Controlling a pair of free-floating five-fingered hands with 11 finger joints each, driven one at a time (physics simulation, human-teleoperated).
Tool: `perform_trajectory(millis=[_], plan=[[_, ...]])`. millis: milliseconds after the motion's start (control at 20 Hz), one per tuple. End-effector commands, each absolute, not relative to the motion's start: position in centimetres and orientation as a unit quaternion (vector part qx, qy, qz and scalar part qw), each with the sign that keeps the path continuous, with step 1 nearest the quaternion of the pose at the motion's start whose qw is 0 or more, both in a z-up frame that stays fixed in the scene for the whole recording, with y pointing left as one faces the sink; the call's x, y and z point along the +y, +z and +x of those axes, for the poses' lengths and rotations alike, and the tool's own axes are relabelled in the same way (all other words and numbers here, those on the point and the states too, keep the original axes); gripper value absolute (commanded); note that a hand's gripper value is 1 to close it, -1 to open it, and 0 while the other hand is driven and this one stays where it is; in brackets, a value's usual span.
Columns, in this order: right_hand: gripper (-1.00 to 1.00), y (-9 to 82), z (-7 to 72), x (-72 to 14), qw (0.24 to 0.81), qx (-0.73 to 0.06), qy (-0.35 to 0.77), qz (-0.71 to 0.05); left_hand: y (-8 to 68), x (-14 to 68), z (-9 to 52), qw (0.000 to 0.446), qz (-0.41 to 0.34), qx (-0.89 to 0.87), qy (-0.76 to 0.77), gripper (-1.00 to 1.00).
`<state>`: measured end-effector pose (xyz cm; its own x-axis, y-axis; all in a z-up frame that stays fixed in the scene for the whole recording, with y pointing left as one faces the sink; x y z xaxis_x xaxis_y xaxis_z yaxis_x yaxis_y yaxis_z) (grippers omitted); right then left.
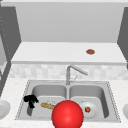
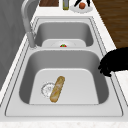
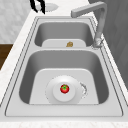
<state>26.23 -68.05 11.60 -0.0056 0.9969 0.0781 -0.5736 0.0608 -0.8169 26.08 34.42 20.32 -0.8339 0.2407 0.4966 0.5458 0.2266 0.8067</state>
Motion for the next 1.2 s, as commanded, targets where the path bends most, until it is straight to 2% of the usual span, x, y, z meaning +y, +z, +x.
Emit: perform_trajectory(millis=[0, 450, 500, 600, 900, 1150], plan=[[-1.0, 11.6, 26.2, -67.1, 0.638, -0.345, 0.619, -0.3, 20.3, 34.4, 26.1, 0.134, -0.255, -0.772, -0.567, 0.0], [-1.0, 10.5, 26.3, -65.9, 0.637, -0.349, 0.617, -0.303, 20.3, 34.4, 26.1, 0.134, -0.255, -0.772, -0.567, 0.0], [1.0, 10.2, 26.3, -65.9, 0.636, -0.348, 0.618, -0.303, 20.3, 34.4, 26.1, 0.134, -0.255, -0.772, -0.567, 0.0], [1.0, 10.1, 26.6, -65.8, 0.634, -0.33, 0.633, -0.296, 20.3, 34.4, 26.1, 0.134, -0.255, -0.772, -0.567, 0.0], [1.0, 10.4, 26.6, -66.7, 0.615, -0.397, 0.589, -0.343, 20.3, 34.4, 26.1, 0.134, -0.255, -0.772, -0.567, 0.0], [1.0, 12.0, 27.0, -66.4, 0.618, -0.401, 0.56, -0.379, 20.3, 34.4, 26.1, 0.134, -0.255, -0.772, -0.567, 0.0]])
